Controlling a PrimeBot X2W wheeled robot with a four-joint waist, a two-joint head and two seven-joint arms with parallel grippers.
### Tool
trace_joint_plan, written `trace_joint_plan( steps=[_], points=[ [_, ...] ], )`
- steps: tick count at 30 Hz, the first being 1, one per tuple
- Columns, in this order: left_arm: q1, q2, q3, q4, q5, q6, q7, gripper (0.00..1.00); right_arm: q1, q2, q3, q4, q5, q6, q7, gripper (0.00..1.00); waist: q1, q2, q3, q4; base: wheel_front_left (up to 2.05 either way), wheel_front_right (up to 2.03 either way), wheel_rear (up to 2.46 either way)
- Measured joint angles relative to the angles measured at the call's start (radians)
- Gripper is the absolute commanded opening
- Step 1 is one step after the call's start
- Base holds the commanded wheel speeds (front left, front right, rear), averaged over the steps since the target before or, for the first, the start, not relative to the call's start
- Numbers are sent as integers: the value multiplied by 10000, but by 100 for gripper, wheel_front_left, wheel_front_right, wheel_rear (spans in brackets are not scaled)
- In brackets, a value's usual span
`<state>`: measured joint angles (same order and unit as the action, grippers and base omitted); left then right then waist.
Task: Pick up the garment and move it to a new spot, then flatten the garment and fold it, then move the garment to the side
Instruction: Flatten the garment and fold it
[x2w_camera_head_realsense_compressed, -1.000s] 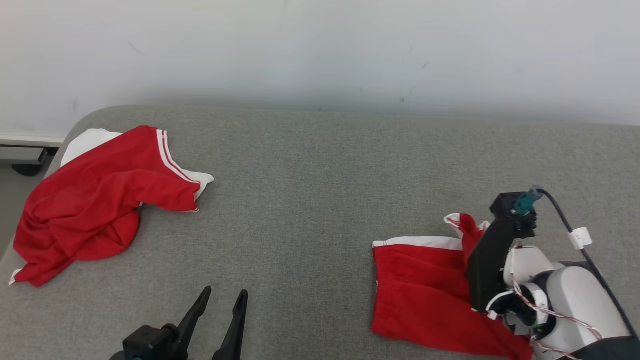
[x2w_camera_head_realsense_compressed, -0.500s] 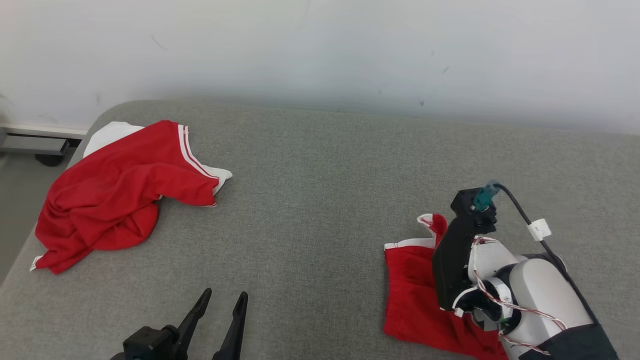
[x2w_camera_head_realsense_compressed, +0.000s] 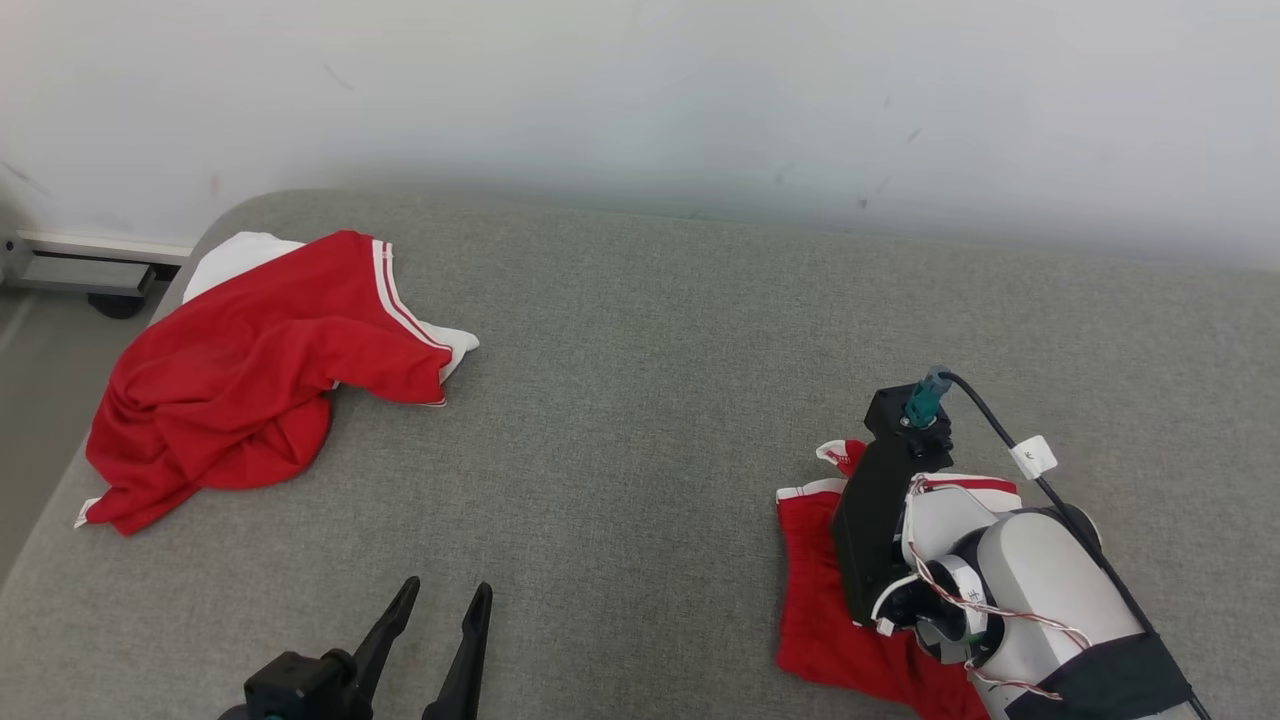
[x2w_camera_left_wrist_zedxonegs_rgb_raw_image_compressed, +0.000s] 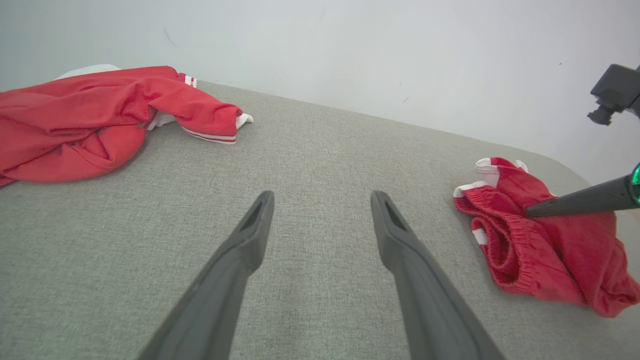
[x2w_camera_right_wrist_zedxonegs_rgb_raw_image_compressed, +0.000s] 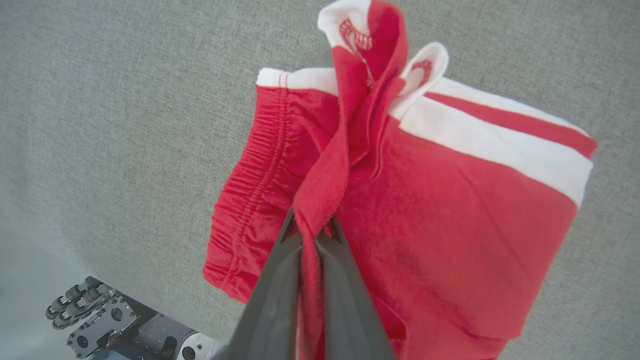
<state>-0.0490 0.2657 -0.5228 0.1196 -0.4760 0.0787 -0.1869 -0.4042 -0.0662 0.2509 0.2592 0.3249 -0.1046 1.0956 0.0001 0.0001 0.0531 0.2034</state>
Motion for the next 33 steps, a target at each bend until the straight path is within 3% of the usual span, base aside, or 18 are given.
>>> trace_joint_plan(
  steps=[10, 11, 12, 21, 28, 33],
  points=[
    [-72, -56, -8, 65, 0, 0, 0, 100, -185, 29, 272, 391, 188, -23, -238, 0, 0, 0, 70, 232, 0, 0, 0],
    [-72, -54, -6, 79, 0, 0, 0, 100, -195, 27, 297, 407, 226, -23, -322, 38, 0, 0, 75, 241, 0, 0, 0],
    [-72, -54, -2, 82, 0, 0, 0, 100, -220, 27, 320, 407, 282, -25, -420, 100, 0, 0, 81, 247, 0, 0, 0],
    [-85, 38, 213, 86, 0, 12, -33, 100, -548, 29, 865, 17, 1231, -111, -1120, 100, 0, 0, 92, 172, 0, 0, 0],
    [-116, 199, 322, 77, 0, 50, -77, 100, -536, -13, 458, -742, 1156, -109, -1647, 100, -1, 0, 3, -76, 0, 0, 0],
    [-225, 295, 370, 8, 8, 54, -75, 100, -153, -826, 4, -1333, 782, -111, -2077, 100, -1, 0, -158, -217, 0, 0, 0]
  ],
)
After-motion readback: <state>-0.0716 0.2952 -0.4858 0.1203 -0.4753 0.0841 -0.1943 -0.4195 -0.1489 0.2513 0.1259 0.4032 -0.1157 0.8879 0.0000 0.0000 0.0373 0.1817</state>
